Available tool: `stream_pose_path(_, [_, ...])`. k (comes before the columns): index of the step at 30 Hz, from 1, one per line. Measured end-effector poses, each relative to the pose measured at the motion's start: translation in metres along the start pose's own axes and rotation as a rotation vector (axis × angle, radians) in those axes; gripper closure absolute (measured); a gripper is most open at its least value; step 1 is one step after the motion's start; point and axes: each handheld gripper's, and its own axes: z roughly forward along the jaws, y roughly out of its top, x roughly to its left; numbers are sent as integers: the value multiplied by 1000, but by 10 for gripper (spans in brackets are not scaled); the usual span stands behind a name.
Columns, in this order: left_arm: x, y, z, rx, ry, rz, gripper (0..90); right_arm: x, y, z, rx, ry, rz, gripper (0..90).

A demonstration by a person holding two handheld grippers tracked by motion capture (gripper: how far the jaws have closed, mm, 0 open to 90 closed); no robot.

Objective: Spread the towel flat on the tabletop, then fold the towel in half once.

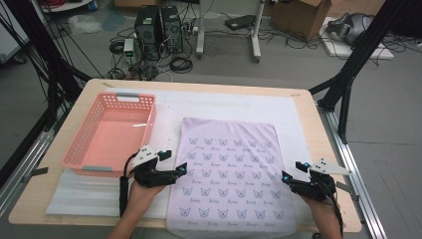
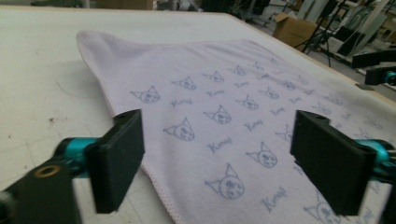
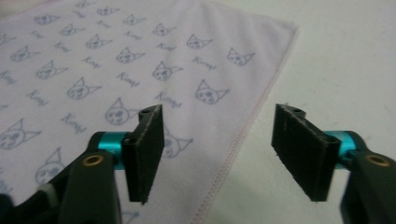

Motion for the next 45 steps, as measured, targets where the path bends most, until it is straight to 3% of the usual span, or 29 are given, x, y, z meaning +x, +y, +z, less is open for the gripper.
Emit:
stream_pose_path(2, [1,0,-2,-3,-5,-16,176,-1,1,2,3,1,-6,271])
stream_pose_path(15, [2,-1,-5,23,8,8,199,-2,3,6,19,14,-3,232])
stream_pose_path(28, [1,-4,3,91,20,-3,230,-5,4,14,40,15,4,232])
stream_pose_path(34, [0,1,10,108,12,-11,231,-8,4,17,75,35,4,218])
stream_pose_path(37, [1,5,17,105,26,-10,239,-12,7,19,81,40,11,207])
stream_pose_path(40, [6,8,24,114,36,-21,313,-15,12,23,85,36,11,208])
stream_pose_path(45, [13,12,37,147,87,-34,337,-22,23,38,111,34,30,235])
